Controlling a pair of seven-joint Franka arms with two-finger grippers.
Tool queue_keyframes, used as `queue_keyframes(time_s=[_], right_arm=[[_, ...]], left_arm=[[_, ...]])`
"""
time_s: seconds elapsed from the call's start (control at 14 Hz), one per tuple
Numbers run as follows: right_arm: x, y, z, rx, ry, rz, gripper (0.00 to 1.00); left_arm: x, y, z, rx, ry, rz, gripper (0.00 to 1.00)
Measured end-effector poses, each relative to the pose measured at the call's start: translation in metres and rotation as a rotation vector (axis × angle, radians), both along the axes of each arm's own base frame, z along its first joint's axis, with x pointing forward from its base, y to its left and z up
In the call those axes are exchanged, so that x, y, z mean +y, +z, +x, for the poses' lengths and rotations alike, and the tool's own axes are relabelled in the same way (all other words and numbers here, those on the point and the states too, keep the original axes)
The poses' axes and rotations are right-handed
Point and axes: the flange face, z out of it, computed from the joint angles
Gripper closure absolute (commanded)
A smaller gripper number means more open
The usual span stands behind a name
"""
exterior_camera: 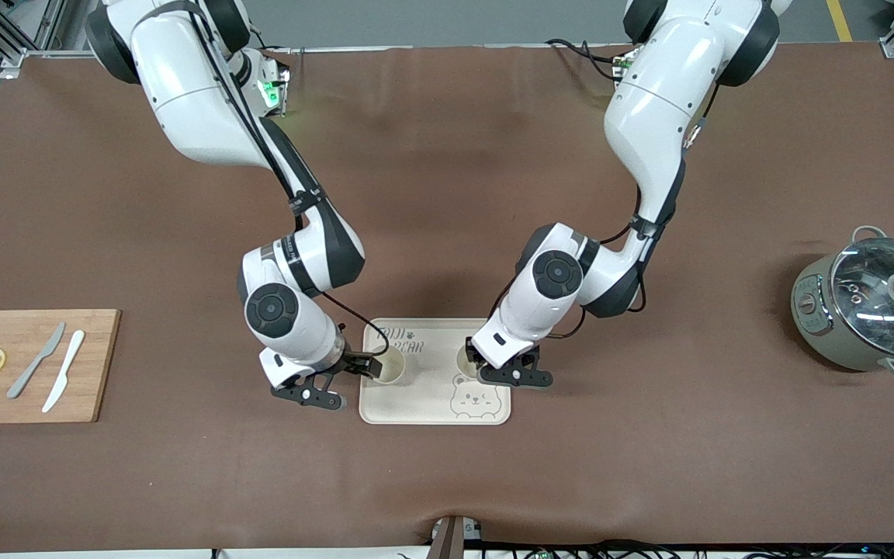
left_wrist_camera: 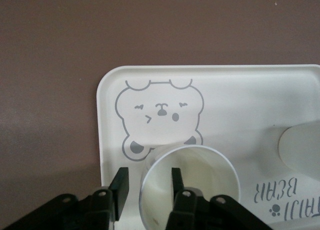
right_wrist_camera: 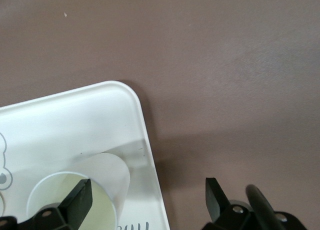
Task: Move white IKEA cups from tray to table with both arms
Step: 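Close both grippers on the white cups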
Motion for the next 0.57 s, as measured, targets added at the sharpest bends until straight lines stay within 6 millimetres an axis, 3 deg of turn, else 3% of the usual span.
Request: queue_keyframes(time_s=[0.21, 0.57], right_arm=[[0.008, -0.001, -0.004, 0.003, -0.006, 0.0, 0.0], [0.017, -0.004, -0.008, 0.004, -0.003, 0.0, 0.72]], left_arm=[[0.0, 0.0, 0.0, -0.001, 0.0, 0.0, 1.0], [0.002, 0.012, 0.004, -0.01, 0.007, -0.005, 1.0]])
